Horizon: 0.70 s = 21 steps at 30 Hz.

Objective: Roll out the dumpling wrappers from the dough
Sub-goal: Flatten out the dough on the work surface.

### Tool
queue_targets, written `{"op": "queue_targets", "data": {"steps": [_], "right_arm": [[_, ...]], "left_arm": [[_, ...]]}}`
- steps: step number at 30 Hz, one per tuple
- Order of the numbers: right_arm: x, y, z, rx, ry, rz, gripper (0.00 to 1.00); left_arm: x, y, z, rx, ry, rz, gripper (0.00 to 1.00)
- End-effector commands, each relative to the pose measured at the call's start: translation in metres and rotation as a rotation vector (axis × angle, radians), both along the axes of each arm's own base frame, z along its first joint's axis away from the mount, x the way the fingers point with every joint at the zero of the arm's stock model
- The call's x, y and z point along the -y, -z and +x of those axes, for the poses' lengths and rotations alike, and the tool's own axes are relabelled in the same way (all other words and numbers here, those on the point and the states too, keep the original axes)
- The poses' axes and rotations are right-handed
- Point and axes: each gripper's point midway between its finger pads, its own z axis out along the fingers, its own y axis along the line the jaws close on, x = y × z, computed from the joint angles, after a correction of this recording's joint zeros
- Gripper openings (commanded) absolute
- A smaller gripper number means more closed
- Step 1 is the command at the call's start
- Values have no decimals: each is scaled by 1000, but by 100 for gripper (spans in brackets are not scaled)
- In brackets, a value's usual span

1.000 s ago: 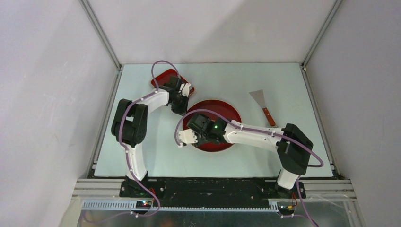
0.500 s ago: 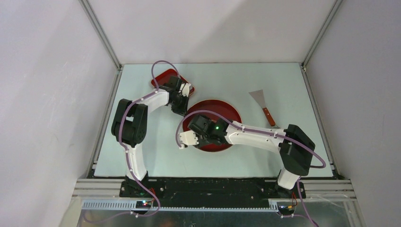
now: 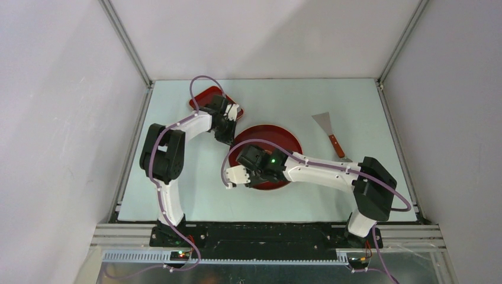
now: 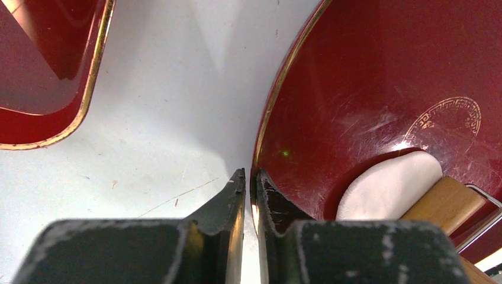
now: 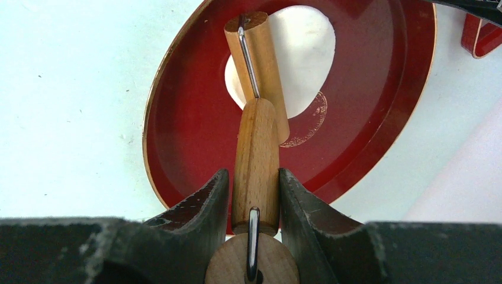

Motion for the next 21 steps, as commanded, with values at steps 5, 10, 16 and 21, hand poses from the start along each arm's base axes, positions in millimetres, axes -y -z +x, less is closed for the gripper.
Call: {"op": "queue_targets", "data": {"steps": [5,10,16,21], "right_arm": [[82,57,-98,-438,-17,-346,0],[87,54,-98,-428,-17,-351,0],[95,56,-102,-437,-14,-373,0],[93,49,-101,-425,-13,-345,0]], "left_arm": [[-16,-1,18,49,-42,79,15],[-17,-1,18,50,-43,79,15],[-17,-1,18,48,-44,83,15],[-17,-1,18,49,-45,82,15]]}}
